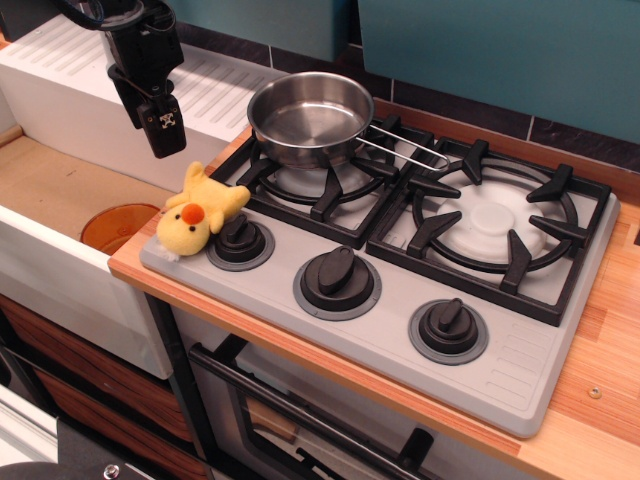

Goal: Put stuffedduck in pan

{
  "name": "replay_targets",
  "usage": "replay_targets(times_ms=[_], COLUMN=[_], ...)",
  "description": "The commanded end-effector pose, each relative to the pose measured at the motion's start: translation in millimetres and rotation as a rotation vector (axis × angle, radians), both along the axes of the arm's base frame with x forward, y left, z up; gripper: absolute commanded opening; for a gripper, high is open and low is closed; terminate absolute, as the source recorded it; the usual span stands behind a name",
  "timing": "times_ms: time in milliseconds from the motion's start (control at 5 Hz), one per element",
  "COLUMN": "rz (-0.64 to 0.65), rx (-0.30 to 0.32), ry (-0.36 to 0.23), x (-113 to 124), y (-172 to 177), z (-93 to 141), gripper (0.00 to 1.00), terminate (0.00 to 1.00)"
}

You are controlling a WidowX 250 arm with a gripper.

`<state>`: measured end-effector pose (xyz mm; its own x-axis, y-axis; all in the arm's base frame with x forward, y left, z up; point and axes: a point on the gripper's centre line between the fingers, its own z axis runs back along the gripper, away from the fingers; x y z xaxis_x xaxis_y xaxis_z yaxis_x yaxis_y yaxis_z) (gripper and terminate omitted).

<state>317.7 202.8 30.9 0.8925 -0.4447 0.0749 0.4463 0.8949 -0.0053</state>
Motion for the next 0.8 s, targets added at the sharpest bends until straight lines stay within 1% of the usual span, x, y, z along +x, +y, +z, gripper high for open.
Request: replay_targets(times_ms=[0,200,400,600], rz=[0.000,0.000,0.002,0.022], rx=[0.000,0.004,0.024,0.042], ry=[0.000,0.034,0.054,0.057], x=[0,2,-1,-11], y=[0,-1,-4,-10], z=[0,26,50,63], gripper=[1.00,1.00,1.00,1.00], terminate=[0.00,0.00,0.00,0.00])
